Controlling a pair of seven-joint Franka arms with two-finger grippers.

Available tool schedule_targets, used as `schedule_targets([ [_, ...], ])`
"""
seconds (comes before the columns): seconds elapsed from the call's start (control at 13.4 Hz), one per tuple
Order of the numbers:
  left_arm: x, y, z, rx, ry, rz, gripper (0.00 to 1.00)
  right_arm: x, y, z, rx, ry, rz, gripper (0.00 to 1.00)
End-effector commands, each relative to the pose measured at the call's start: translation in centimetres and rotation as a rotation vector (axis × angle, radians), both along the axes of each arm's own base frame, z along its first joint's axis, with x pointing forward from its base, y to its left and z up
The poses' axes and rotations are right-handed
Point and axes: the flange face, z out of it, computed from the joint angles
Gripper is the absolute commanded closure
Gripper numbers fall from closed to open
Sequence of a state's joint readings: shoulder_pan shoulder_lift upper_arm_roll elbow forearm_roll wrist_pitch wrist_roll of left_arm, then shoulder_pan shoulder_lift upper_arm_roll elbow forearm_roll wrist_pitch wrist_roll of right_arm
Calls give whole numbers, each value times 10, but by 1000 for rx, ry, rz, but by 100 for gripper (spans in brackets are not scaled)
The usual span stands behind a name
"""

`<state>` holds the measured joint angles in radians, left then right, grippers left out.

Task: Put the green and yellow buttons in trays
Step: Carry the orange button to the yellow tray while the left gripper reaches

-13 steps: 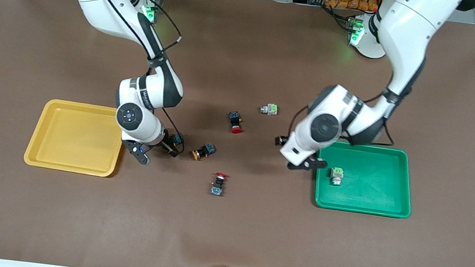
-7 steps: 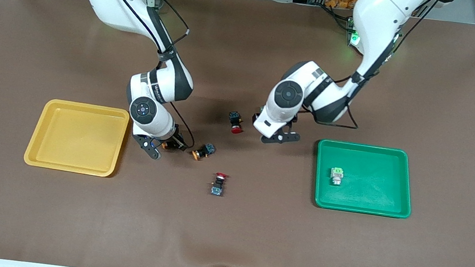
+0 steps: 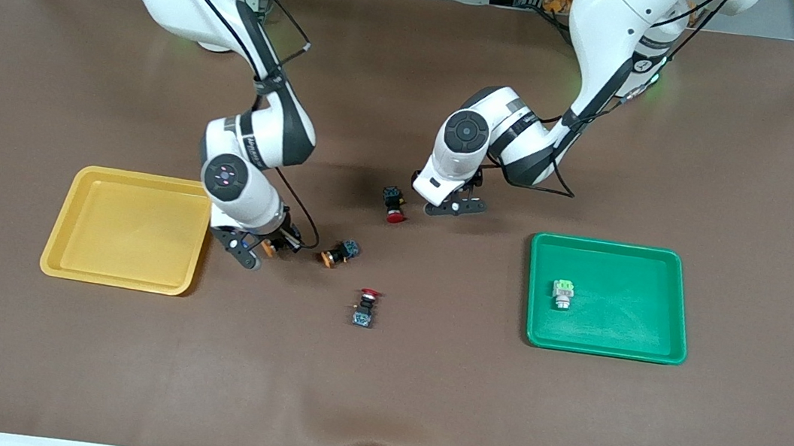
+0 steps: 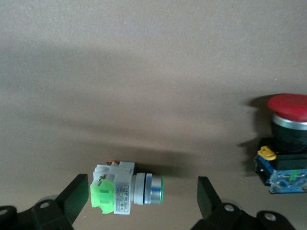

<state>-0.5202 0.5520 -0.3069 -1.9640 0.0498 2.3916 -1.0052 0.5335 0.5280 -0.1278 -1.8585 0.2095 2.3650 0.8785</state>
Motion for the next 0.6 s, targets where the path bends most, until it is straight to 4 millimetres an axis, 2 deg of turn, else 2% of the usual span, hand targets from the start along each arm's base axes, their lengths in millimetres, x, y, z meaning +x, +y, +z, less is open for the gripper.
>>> schedule_targets([
  [0.0,-13,0,-2,2,-27,-7,0,25,-61,53,21,10,128,86],
  [0.3,-19,12,-10,41,-57,-74,0,59,-184,88,55,32,312,85],
  [0.52,-23,12,-15,48,-50,-81,0,61,-294,102,112,75,437,83],
])
